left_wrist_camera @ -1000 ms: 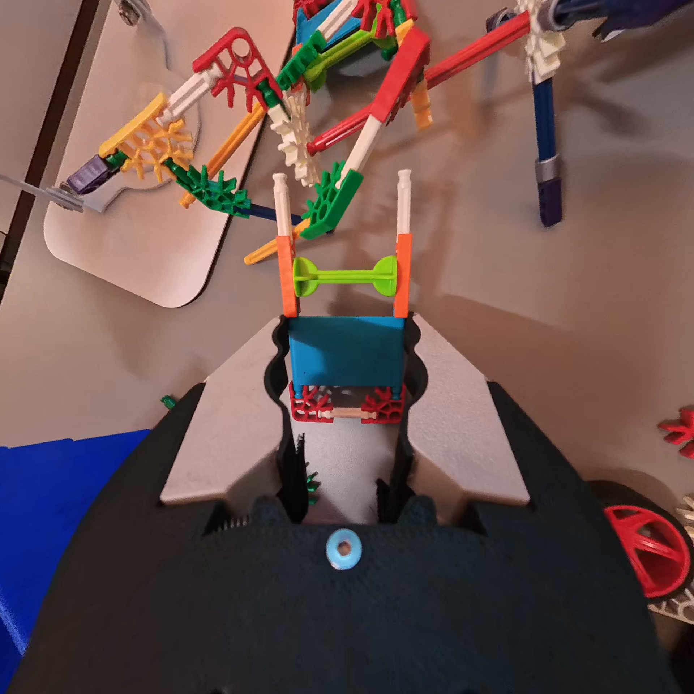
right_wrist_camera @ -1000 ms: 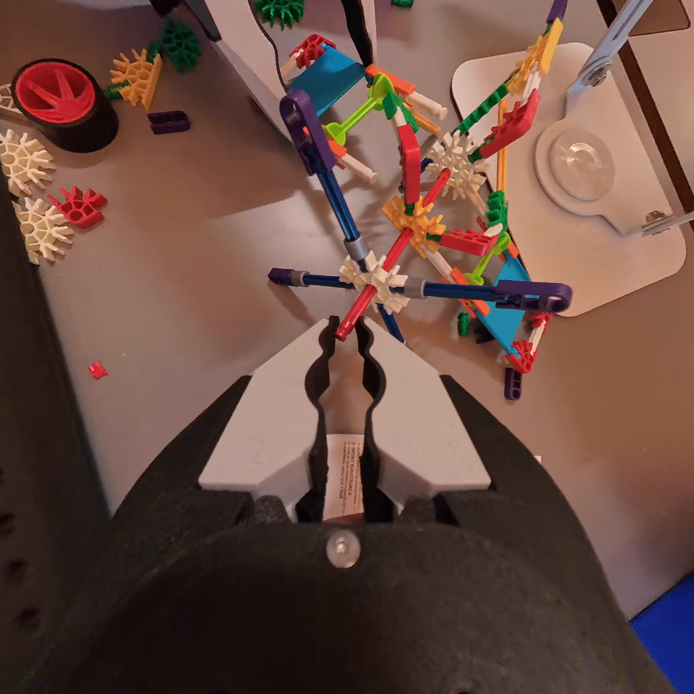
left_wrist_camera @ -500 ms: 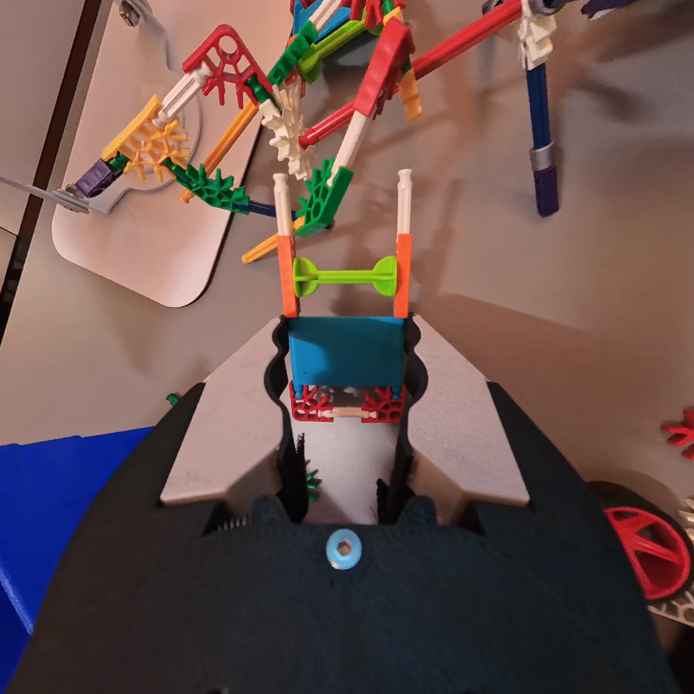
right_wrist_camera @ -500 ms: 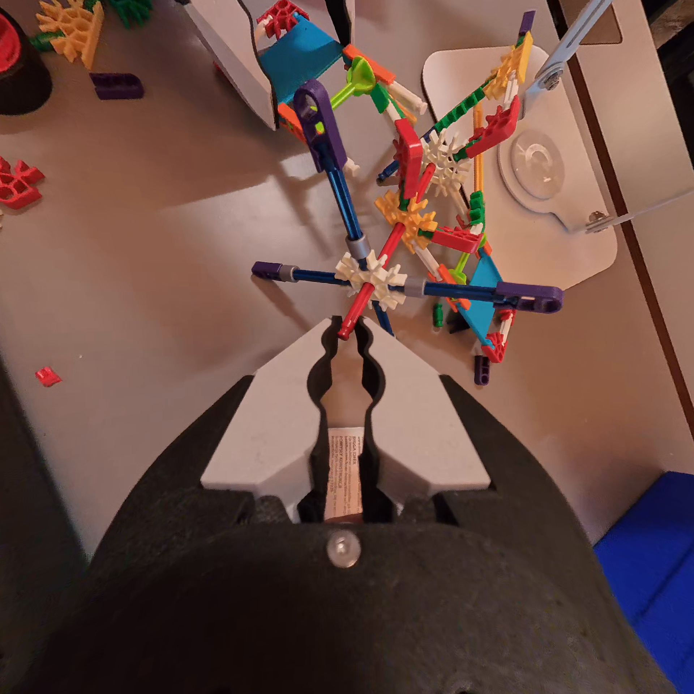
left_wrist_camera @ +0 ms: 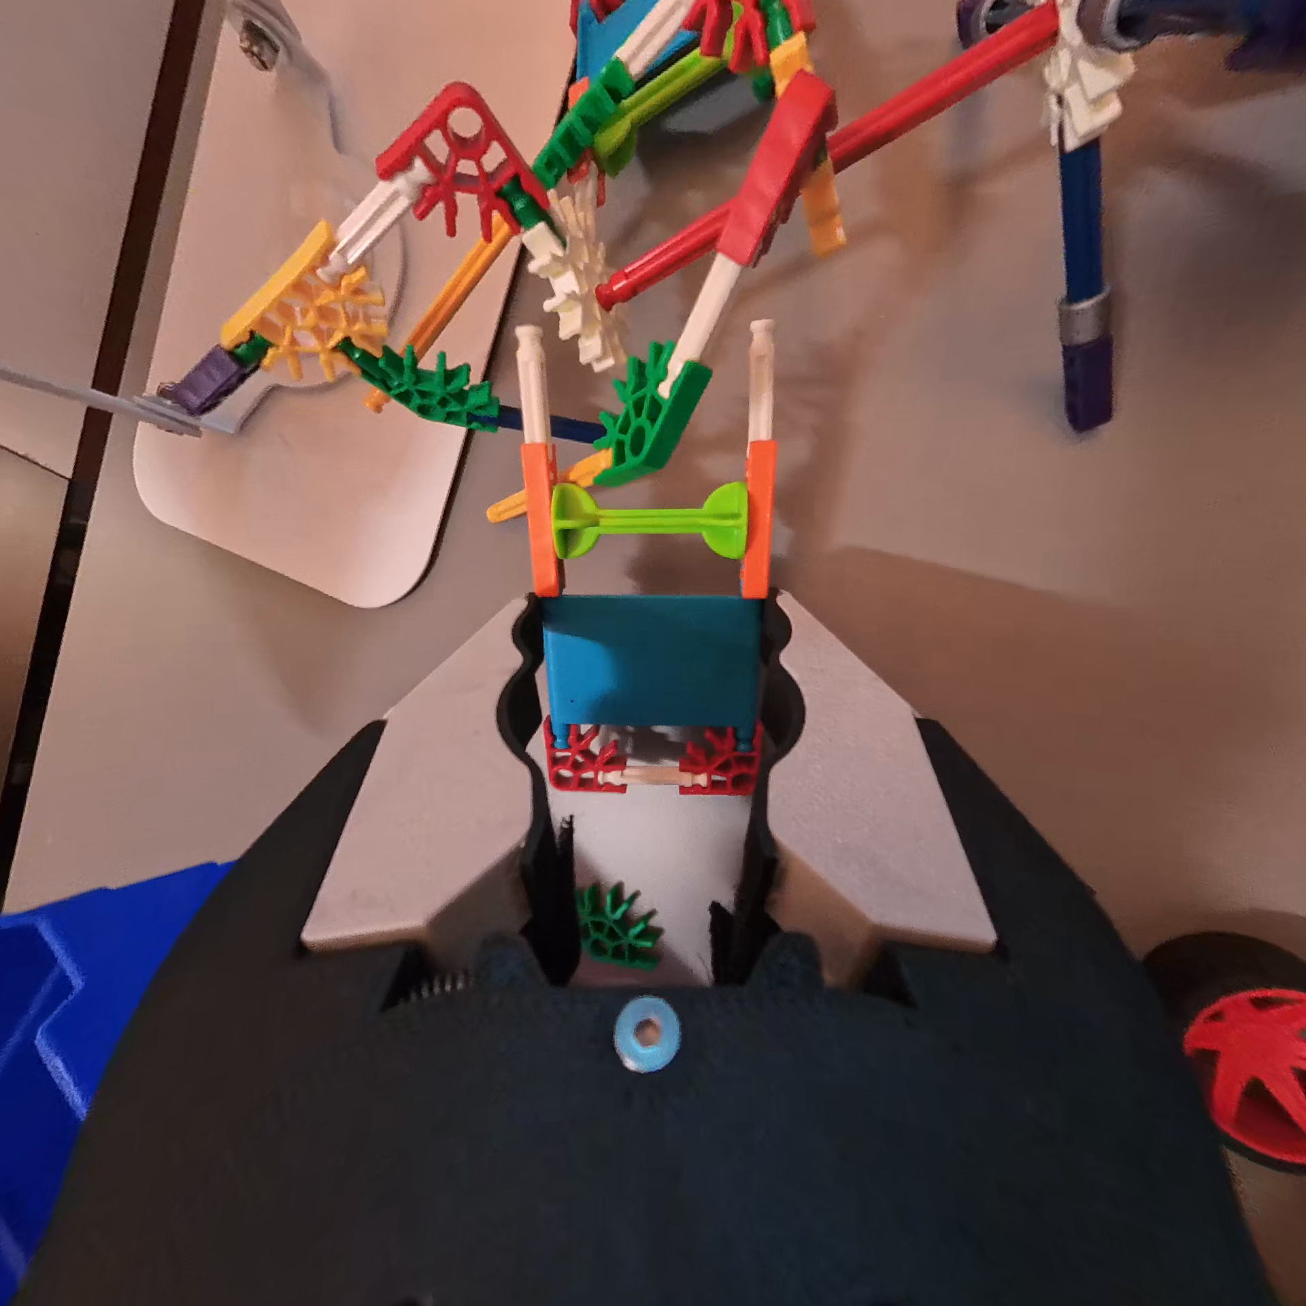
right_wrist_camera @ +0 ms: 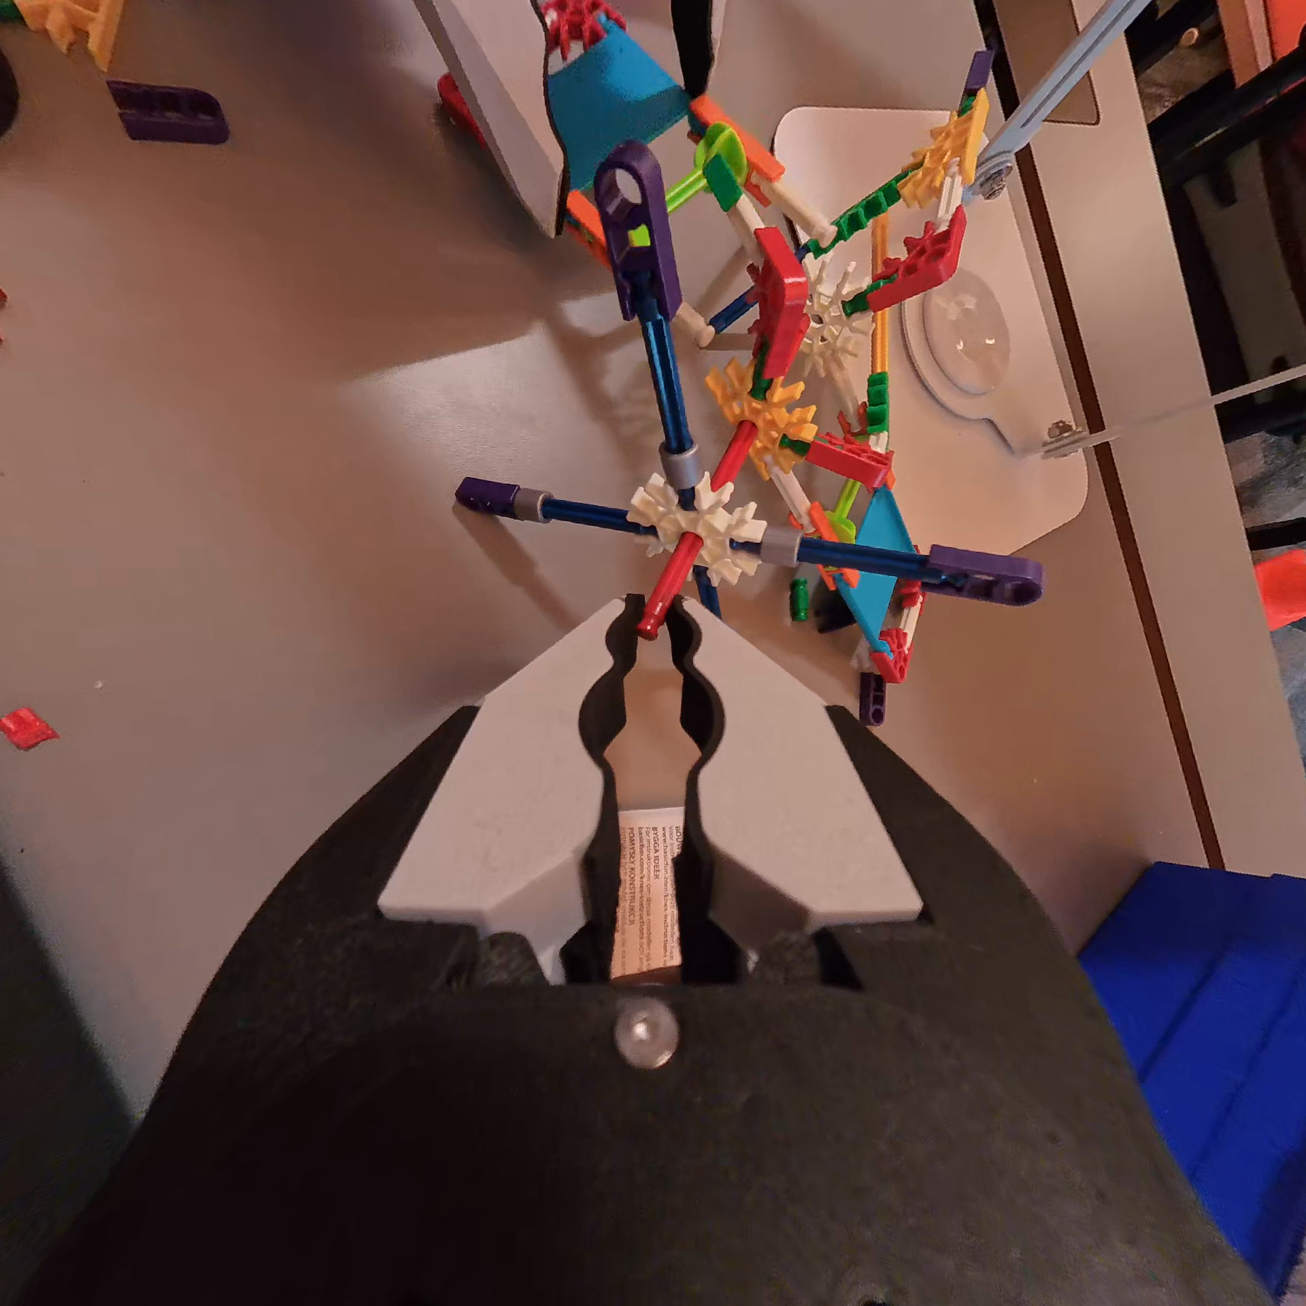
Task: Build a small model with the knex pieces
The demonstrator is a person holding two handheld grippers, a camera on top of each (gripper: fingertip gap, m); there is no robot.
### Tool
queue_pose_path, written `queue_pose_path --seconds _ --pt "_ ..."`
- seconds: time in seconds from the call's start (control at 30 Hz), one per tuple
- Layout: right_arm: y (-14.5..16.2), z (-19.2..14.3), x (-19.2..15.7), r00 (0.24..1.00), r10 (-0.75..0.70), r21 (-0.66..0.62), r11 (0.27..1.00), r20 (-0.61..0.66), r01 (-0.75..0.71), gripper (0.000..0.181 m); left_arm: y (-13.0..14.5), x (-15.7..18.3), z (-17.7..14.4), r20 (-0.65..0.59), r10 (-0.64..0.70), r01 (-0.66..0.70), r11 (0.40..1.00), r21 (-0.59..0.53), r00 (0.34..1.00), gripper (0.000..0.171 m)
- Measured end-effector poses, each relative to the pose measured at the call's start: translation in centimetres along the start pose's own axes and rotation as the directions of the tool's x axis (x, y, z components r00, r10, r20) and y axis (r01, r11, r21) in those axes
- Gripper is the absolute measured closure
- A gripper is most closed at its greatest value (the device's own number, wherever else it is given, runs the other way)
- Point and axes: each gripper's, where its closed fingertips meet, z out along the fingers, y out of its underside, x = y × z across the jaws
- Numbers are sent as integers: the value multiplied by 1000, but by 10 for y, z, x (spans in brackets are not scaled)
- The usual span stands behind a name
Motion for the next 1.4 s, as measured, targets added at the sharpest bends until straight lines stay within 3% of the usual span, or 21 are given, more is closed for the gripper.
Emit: queue_pose_path --seconds 0.27,0.5,0.7,0.87,1.03,1.3,1.4 --pt "0 0 2 999 -11 -1 1000 -31 11 176 -1 -6 7 -30 6 -7 1000 -29 1000 112" --pt "1 2 10 977 -95 -50 995 -190 87 177 -2 -9 10 -5 78 -78 996 -48 997 113" --pt "-1 3 11 979 -74 -27 997 -192 70 177 0 -14 10 42 157 -151 982 -113 987 112" --pt "-3 2 8 989 -46 21 999 -141 49 174 8 -15 2 27 88 -84 987 -134 996 113" --pt "-5 -7 6 997 -19 66 998 -72 24 153 12 -3 -5 -42 14 -20 990 -141 999 112" --pt "-23 -38 27 996 40 216 976 -81 -22 154 14 11 -13 -122 -56 39 990 -136 991 113" --pt "-33 -48 36 997 33 241 970 -74 -14 155 17 8 -13 -97 -64 50 988 -146 993 113"
